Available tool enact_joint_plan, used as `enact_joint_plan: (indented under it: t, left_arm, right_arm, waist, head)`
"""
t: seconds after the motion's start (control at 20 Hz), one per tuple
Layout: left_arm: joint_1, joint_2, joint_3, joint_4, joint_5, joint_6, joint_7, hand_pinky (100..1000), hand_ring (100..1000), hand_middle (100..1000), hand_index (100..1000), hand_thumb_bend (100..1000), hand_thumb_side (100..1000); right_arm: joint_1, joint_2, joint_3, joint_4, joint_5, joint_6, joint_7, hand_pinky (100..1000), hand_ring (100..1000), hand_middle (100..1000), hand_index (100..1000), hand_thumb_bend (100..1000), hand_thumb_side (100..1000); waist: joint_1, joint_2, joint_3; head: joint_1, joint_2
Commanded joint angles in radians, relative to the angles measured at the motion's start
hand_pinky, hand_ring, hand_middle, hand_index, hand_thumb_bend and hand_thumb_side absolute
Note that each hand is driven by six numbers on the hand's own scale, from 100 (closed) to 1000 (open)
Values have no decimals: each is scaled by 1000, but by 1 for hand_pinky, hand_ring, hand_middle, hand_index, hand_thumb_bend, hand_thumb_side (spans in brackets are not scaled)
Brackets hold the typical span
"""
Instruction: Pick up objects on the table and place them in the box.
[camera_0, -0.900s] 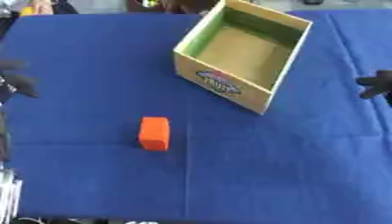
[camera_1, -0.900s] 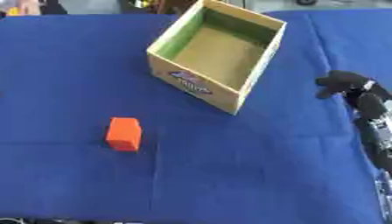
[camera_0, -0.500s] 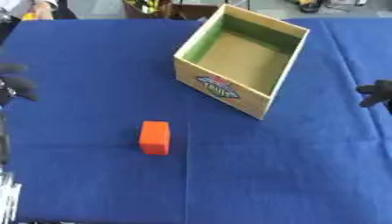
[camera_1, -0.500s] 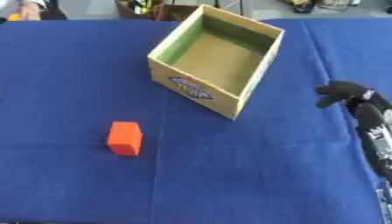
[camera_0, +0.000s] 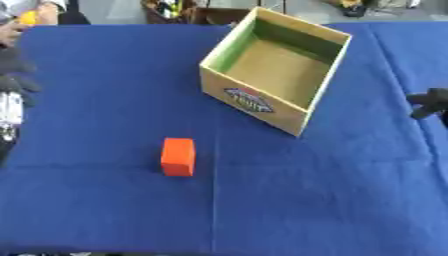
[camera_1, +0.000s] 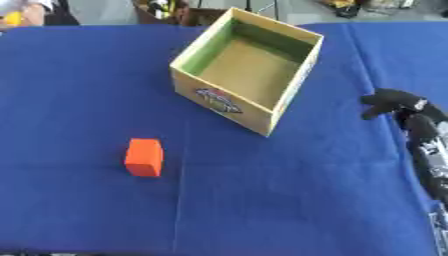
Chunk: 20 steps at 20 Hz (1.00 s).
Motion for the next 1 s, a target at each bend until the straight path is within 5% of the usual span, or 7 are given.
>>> enact_joint_plan:
  t: [0.05, 0.45, 0.5, 0.65, 0.8, 0.85, 1.0]
  left_arm:
    - [-39, 115, -52, -19, -130, 14, -95, 528, 640, 715, 900, 100, 903]
    - [-105, 213, -148, -19, -75, 25, -288, 574, 719, 780, 955, 120, 909]
    - [-120, 238, -173, -19, -54, 28, -324, 596, 749, 804, 975, 261, 899]
    - [-157, 280, -216, -19, 11, 61, -428, 607, 761, 812, 977, 439, 932]
    - [-173, 296, -226, -19, 51, 80, -481, 608, 762, 812, 976, 460, 937]
    - [-177, 304, -232, -19, 54, 81, -494, 624, 778, 832, 986, 665, 984]
    - [-197, 332, -264, -19, 38, 82, -549, 636, 793, 860, 1000, 743, 977]
  right_arm:
    - [-4, -16, -3, -20, -11, 3, 4, 928, 817, 583, 854, 100, 955]
    - [-6, -12, 4, -20, -9, 12, 18, 933, 819, 582, 855, 100, 970]
    - [-7, -11, 7, -20, -8, 15, 23, 935, 820, 581, 856, 100, 978]
    - [-10, -8, 12, -20, -1, 22, 32, 936, 820, 581, 856, 100, 980]
    - [-10, -6, 13, -20, 2, 23, 35, 936, 820, 581, 856, 100, 980]
    - [-11, -6, 14, -20, 3, 24, 35, 937, 821, 580, 856, 100, 984]
    - [-13, -4, 18, -20, 8, 27, 41, 938, 821, 580, 856, 100, 985]
  waist:
    - [2, -18, -6]
    - [6, -14, -16]
    - [8, -12, -18]
    - [11, -6, -21]
    - [11, -5, -22]
    - [12, -4, -23]
    - [14, 0, -26]
  head:
    - [6, 7]
    - [7, -6]
    - [7, -10]
    - [7, -19]
    - [6, -22]
    - [6, -25]
    - [3, -36]
